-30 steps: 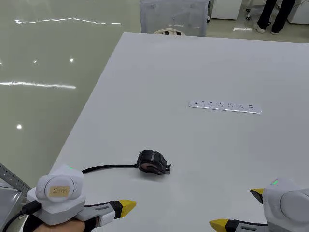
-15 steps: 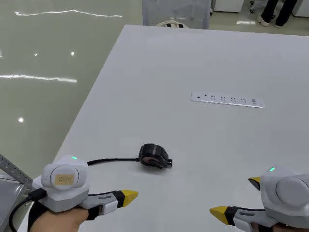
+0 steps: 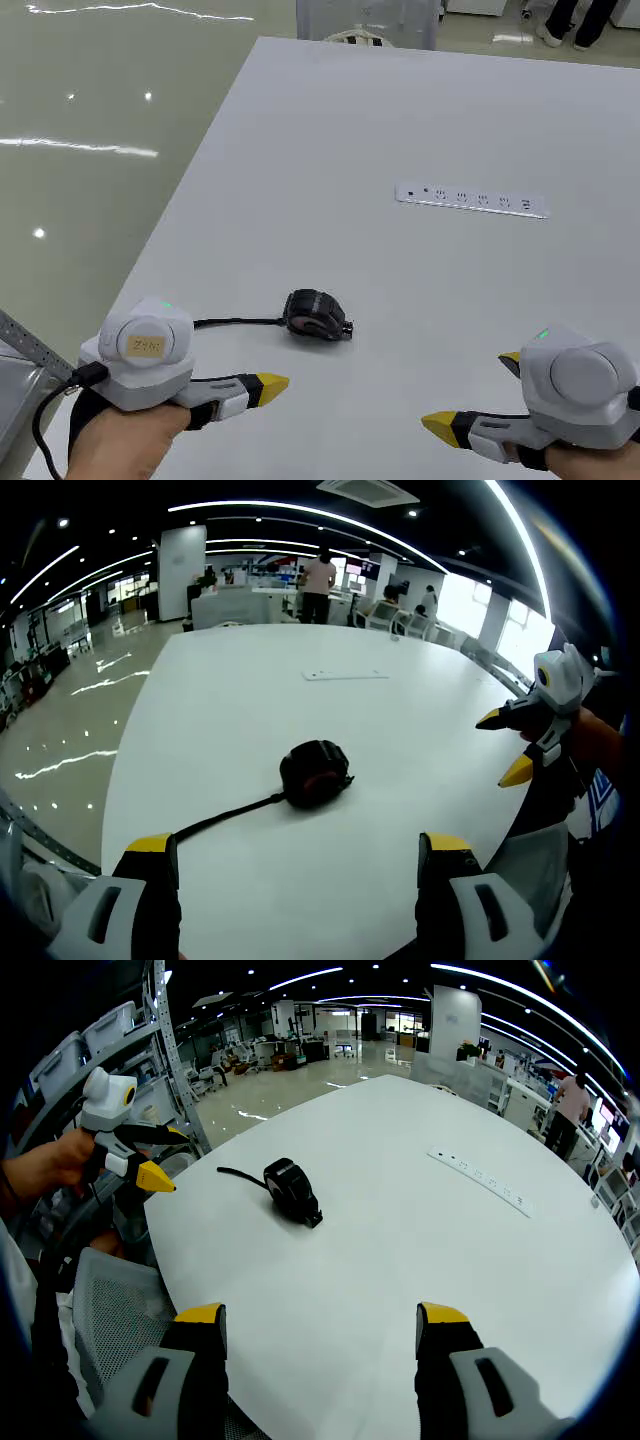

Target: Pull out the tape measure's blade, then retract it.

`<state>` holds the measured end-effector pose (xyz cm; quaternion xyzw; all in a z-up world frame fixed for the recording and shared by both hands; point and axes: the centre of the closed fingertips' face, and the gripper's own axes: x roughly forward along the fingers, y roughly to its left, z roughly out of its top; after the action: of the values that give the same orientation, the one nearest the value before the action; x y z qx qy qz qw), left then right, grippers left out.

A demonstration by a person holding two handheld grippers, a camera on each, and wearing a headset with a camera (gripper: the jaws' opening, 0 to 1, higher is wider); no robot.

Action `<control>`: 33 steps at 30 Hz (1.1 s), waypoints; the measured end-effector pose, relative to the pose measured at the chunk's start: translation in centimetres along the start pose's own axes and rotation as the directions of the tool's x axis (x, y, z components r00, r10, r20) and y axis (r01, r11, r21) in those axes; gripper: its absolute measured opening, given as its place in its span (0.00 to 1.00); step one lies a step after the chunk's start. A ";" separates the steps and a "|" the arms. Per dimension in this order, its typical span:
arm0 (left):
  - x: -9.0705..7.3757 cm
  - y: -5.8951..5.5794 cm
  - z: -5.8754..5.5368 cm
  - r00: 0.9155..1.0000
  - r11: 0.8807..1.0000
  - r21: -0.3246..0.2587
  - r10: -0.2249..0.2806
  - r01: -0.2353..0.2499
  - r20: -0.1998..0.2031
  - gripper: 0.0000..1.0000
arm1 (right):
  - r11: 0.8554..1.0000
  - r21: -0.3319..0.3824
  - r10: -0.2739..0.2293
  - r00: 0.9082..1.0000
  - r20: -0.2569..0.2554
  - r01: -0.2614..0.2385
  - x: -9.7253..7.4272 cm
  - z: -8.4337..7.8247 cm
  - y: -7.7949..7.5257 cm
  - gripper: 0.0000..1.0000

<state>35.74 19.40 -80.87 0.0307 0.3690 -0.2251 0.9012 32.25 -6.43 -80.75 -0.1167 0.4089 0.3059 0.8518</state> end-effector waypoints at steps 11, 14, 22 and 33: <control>1.0 0.2 0.1 1.000 0.999 0.038 -0.014 0.015 -0.017 0.95 | 0.999 -0.040 0.028 1.000 -0.011 -0.029 1.6 0.5 0.2 0.79; 1.3 0.3 0.1 1.000 0.999 0.046 -0.019 0.020 -0.021 0.94 | 0.998 -0.049 0.034 0.999 -0.014 -0.034 1.9 0.6 0.3 0.78; 2.4 0.3 0.6 0.999 0.997 0.065 -0.033 0.034 -0.025 0.92 | 0.997 -0.065 0.041 0.999 -0.025 -0.043 2.8 0.5 0.0 0.78; 4.0 -0.4 1.1 0.997 0.992 0.109 -0.065 0.069 -0.038 0.91 | 0.994 -0.094 0.048 0.998 -0.042 -0.052 4.0 0.7 -0.4 0.77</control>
<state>38.82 17.23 -82.76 0.0721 0.3724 -0.2748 0.8835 34.81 -4.71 -83.44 -0.1531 0.4136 0.3439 0.8290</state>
